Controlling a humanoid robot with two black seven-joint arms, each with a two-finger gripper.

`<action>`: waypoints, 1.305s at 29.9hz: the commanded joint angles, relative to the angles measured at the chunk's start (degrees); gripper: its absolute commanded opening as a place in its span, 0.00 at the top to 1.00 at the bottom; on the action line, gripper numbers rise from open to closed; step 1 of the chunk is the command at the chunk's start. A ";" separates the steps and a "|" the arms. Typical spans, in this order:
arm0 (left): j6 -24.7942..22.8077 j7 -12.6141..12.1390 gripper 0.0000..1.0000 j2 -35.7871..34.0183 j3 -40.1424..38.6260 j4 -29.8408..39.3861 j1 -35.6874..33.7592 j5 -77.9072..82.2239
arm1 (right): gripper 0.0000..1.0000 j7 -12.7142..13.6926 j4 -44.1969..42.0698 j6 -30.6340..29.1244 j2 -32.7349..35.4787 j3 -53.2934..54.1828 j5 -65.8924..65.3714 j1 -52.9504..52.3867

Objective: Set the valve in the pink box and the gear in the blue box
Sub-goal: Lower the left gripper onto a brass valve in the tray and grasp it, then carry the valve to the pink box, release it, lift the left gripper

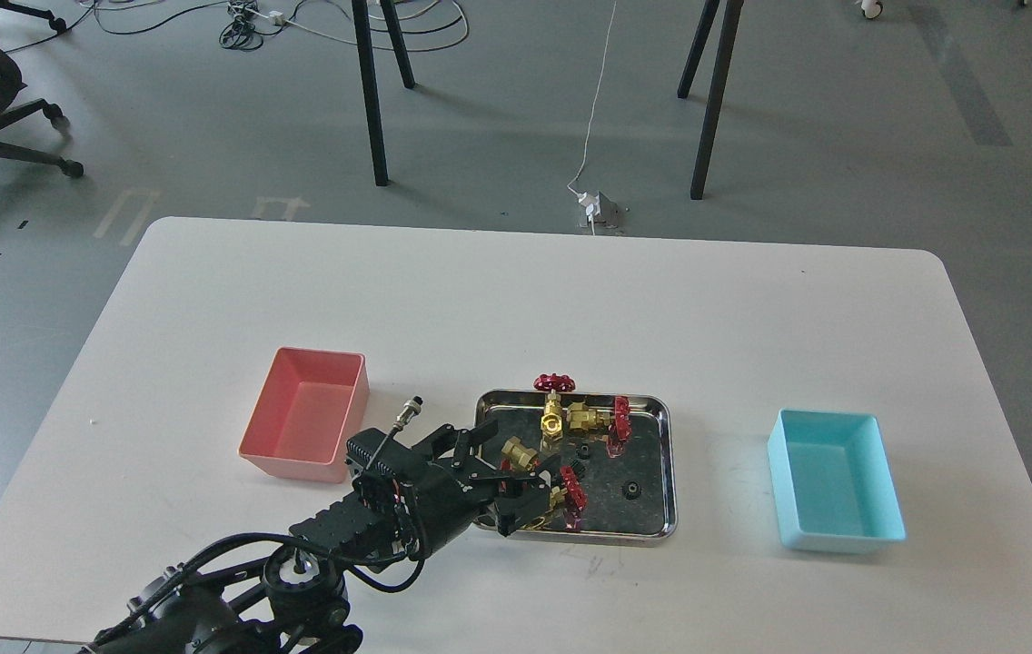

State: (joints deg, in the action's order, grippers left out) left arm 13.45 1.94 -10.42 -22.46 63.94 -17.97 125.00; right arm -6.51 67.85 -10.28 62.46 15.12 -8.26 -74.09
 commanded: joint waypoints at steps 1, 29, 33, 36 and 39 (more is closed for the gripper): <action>-0.18 -0.01 0.00 0.31 0.05 -1.01 0.04 0.00 | 0.01 0.01 -0.17 0.00 -0.24 0.00 0.00 0.00; -2.29 0.52 0.78 1.29 -8.91 0.47 -1.02 0.00 | 0.01 0.01 -4.56 0.26 -2.61 -0.88 -0.09 0.61; -2.73 0.26 0.79 -3.89 -13.30 7.58 -0.23 0.00 | 0.01 0.01 -4.57 0.26 -2.70 -0.97 -0.09 0.70; -3.08 0.26 0.79 -10.47 -17.60 12.51 2.22 0.00 | 0.01 0.01 -4.57 0.43 -2.78 -0.88 -0.09 0.79; -2.64 0.17 0.79 -17.59 -20.16 15.41 4.77 0.00 | 0.01 0.01 -4.65 0.96 -3.40 -0.45 -0.09 0.70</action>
State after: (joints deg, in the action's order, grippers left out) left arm 10.47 2.19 -21.47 -40.02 76.30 -15.54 125.00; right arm -6.51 63.23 -9.80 59.54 14.20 -8.35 -73.31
